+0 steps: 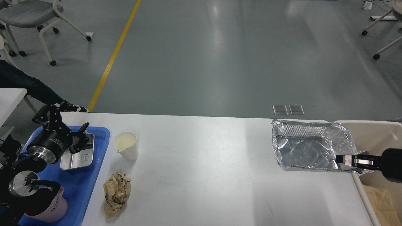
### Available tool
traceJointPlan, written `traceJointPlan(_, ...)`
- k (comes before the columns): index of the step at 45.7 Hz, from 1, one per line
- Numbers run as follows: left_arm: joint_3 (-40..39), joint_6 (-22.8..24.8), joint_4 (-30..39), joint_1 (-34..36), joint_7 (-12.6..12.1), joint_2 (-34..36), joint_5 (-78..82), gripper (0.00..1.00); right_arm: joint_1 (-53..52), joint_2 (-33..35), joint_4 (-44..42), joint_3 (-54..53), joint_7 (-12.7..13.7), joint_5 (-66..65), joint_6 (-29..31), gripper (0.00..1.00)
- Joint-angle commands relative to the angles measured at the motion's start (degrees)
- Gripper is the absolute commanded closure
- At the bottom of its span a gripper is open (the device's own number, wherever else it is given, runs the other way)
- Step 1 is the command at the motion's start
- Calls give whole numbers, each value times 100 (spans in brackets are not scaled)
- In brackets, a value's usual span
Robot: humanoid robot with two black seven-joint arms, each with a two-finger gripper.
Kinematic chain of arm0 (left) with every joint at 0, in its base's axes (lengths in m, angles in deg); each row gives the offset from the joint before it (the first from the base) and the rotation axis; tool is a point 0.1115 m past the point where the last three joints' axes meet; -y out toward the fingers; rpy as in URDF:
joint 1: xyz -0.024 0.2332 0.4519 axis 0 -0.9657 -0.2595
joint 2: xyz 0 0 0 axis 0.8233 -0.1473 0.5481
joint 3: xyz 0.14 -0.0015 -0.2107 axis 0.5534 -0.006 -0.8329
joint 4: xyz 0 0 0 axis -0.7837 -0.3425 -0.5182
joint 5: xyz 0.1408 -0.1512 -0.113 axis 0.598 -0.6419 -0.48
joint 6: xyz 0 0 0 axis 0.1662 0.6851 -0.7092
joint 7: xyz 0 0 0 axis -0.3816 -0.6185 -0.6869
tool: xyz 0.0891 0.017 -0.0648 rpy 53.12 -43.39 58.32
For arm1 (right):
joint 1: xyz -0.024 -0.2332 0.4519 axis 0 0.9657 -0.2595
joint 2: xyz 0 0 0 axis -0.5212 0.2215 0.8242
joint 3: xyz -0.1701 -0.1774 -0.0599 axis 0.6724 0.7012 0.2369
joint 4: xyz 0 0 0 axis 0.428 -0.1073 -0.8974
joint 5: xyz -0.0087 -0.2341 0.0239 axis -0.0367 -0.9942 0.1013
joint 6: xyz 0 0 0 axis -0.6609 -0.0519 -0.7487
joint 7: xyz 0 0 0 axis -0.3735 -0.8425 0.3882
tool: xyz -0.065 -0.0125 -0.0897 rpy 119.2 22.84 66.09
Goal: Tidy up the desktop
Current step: 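Pull the foil tray back toward the table center with the right gripper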
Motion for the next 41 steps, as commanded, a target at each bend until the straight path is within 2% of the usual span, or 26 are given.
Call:
traceJointPlan(1,13,-15,3,0,-75,13,6,4,-110,-20,-3,2,10,13,10,100)
traceJointPlan(10,-5,-15,91,26,-295,22,14,4,-295,-521,-38,64,63,-40,19,100)
traceJointPlan(20,-5,-208,443,35,-313,154,41,4,-436,-1188,-231,99,107,-409,54,100)
traceJointPlan(30,4,-357,715,44,-313,163,50,4,-549,-1953,-592,125,317,-831,221,100)
traceJointPlan(41,4,-410,882,87,-313,180,129,4,-1542,-2726,-1084,1408,423,-822,221,100)
